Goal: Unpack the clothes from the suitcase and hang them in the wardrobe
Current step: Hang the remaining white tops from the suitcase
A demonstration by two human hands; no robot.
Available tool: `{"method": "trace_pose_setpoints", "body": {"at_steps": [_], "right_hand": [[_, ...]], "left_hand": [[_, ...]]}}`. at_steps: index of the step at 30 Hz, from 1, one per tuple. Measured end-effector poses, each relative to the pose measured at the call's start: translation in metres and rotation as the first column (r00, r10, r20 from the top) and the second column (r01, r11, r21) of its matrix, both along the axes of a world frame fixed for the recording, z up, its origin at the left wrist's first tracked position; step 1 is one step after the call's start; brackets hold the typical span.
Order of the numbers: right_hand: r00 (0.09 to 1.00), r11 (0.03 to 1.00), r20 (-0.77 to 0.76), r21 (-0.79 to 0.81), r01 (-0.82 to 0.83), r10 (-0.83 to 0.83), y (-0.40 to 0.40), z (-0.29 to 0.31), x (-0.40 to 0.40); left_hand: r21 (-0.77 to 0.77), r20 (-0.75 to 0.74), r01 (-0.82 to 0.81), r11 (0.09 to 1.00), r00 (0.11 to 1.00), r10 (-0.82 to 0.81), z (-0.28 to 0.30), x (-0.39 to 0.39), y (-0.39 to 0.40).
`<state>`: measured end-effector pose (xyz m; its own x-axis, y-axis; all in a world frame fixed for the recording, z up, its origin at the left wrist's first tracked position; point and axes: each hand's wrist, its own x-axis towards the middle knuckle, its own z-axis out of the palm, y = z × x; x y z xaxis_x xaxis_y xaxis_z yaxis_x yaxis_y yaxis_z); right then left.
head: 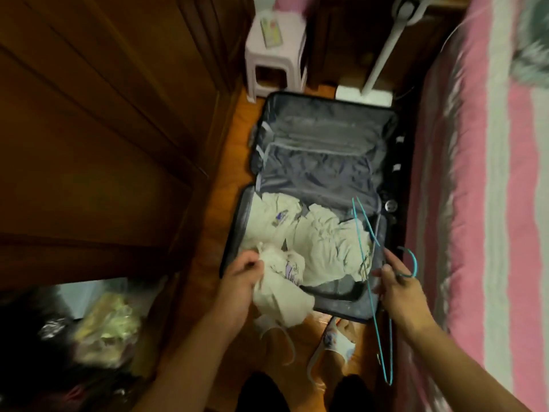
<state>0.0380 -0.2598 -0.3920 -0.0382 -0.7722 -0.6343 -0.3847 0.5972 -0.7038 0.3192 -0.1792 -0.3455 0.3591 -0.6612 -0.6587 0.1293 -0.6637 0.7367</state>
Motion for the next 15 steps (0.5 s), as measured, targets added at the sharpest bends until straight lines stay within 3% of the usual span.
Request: {"method": "trace_pose_setpoints", "body": {"at_steps": [1, 6, 8, 10, 13, 15], "right_hand": [[0.998, 0.998, 0.020, -0.033, -0.053, 0.053, -0.002, 0.048, -0.013], [0.969, 0.968, 0.117, -0.154, -0.199, 0.218, -0.025, 0.164, -0.039], [0.944, 0.933, 0.107, -0.218, -0.285, 0.313, -0.031, 0.210, -0.040], [0.894, 0.874, 0.102, -0.283, -0.395, 0.437, -0.038, 0.252, -0.027], [0.781, 0.713, 0.051, -0.449, -0.538, 0.622, -0.053, 0.312, 0.006], [0.685, 0.602, 0.033, -0.511, -0.614, 0.727, -0.059, 0.355, 0.029]], "left_hand": [[-0.041, 0.001, -0.002, 0.999, 1.000, 0.002, 0.057, -0.006, 0.002], [-0.299, 0.146, 0.093, 0.950, 0.988, -0.050, 0.221, -0.010, -0.001], [-0.391, 0.010, 0.064, 0.918, 0.998, -0.065, 0.281, -0.013, 0.008], [-0.444, -0.121, 0.071, 0.893, 0.983, -0.138, 0.324, -0.008, 0.013], [-0.489, -0.012, 0.249, 0.836, 0.956, -0.292, 0.376, -0.010, 0.005], [-0.501, -0.061, 0.244, 0.830, 0.947, -0.316, 0.409, -0.018, -0.001]]}}
